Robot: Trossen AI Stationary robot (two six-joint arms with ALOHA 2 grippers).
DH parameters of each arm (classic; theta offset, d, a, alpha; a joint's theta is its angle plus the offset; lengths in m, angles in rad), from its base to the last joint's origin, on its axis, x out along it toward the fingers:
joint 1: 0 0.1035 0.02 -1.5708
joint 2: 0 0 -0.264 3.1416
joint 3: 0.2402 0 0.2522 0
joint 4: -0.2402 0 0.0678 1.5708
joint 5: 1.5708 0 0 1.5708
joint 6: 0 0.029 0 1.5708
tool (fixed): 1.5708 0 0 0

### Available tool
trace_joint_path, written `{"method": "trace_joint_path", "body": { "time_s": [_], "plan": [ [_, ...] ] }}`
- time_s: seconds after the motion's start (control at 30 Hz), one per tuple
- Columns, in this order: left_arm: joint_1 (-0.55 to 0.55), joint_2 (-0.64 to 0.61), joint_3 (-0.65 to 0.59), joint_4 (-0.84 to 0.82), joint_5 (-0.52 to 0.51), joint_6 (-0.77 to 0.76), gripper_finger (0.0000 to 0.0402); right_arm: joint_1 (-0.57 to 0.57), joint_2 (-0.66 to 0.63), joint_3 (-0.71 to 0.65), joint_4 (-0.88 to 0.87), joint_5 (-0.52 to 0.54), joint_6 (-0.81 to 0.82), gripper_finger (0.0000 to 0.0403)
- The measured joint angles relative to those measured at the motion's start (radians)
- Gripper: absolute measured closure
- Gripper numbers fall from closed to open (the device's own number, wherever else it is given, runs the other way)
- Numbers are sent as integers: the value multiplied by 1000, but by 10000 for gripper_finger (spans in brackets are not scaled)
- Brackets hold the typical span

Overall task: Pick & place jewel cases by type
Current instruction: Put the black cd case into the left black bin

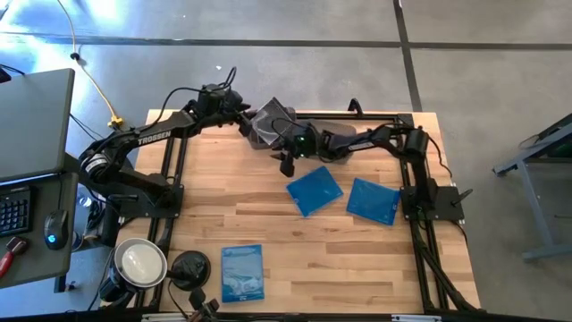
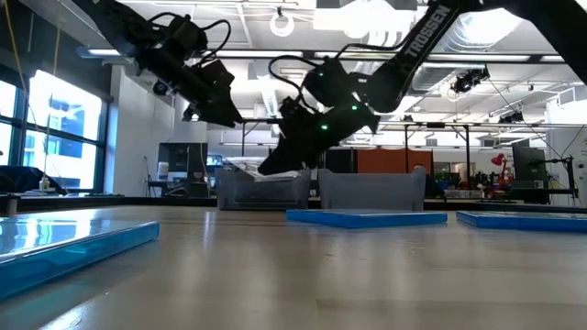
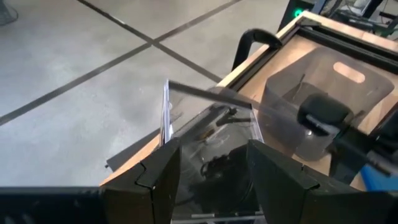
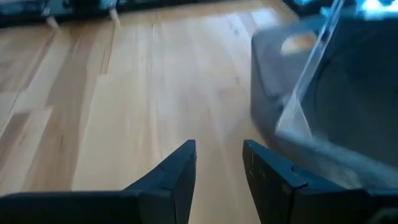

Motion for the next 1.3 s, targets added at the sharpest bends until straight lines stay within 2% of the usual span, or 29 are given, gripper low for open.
{"method": "trace_joint_path", "body": {
  "time_s": [0.1, 0.23, 0.37, 0.47, 0.57, 0.73, 0.83, 0.97, 1.3],
  "plan": [
    [0, 0, 0, 19, 0, 0, 220, 0, 40, 76, -28, 0, 0, 274],
    [0, 0, 0, 12, 0, 0, 220, 0, 72, 181, -212, 18, 6, 274],
    [0, 0, 0, 12, 0, 0, 220, 21, 72, 222, -306, 113, -24, 274],
    [0, 0, 0, 12, 0, 0, 220, 41, 70, 233, -343, 98, -28, 274],
    [0, 0, 0, 12, 0, 0, 220, 55, 70, 235, -346, 103, -30, 274],
    [0, 0, 0, 13, 4, -1, 220, 38, 86, 235, -338, 194, -29, 274],
    [0, 0, 0, 13, 15, -1, 220, 14, 85, 235, -326, 166, 6, 274],
    [0, 0, 0, 14, 23, -1, 220, -7, 85, 235, -291, 80, 27, 274],
    [0, 0, 0, 16, 25, -1, 220, -6, 85, 235, -189, 86, 130, 275]
  ]
}}
